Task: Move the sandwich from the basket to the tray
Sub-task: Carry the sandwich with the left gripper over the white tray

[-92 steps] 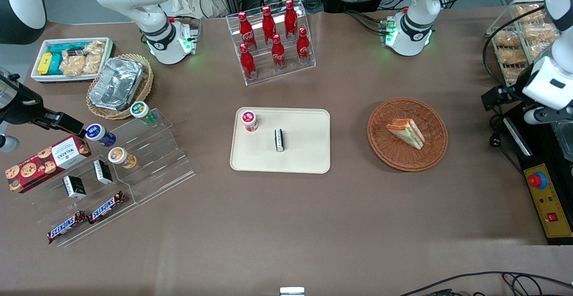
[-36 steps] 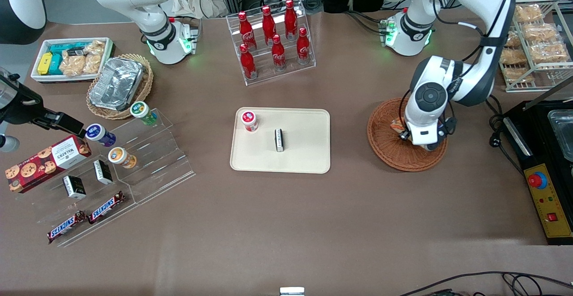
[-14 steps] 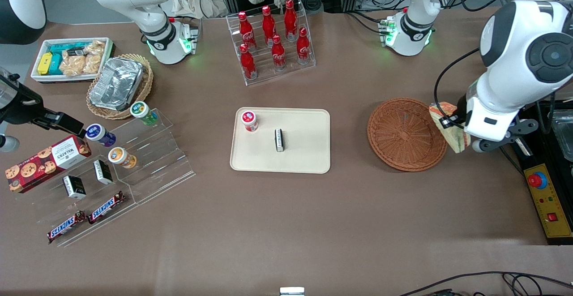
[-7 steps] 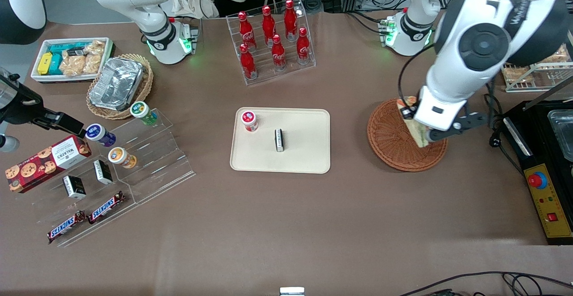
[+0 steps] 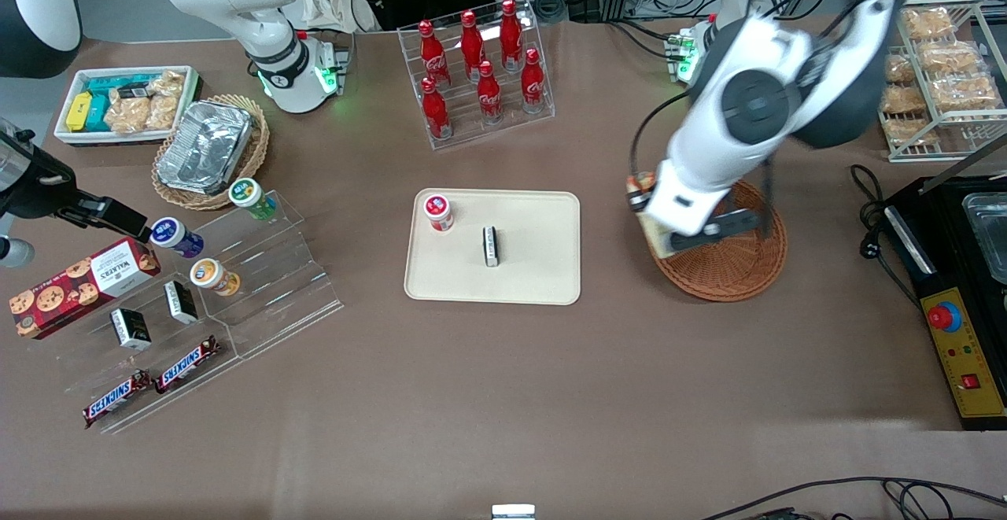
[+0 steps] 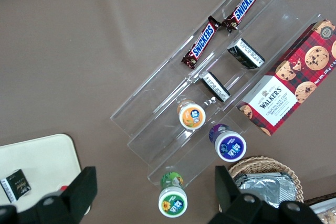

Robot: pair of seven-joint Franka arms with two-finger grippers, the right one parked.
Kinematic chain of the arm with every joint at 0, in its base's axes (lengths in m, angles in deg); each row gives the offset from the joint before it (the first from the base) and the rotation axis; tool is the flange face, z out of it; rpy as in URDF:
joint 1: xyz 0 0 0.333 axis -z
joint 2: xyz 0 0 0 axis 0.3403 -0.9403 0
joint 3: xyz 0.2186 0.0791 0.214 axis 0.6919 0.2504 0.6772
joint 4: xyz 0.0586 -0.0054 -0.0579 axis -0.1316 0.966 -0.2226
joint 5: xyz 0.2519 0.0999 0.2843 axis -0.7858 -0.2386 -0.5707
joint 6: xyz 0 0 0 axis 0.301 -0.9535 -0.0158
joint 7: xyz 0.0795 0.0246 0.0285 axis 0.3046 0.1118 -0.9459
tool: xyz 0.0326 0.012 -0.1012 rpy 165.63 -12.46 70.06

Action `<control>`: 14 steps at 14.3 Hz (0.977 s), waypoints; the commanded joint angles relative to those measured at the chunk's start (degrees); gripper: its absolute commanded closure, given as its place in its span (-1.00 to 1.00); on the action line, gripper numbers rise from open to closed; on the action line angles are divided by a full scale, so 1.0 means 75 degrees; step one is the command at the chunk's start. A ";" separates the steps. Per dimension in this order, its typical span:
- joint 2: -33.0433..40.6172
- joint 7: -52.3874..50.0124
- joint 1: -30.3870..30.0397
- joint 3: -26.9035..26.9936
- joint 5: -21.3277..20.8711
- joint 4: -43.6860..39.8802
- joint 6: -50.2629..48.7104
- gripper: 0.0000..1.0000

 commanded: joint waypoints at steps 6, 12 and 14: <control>-0.1247 0.0655 0.1298 0.0075 0.0087 0.0345 0.2279 1.00; -0.2349 0.0679 0.1827 0.0098 -0.0218 0.0440 0.3158 1.00; -0.2420 0.0680 0.1827 0.0098 -0.0544 0.0591 0.3441 1.00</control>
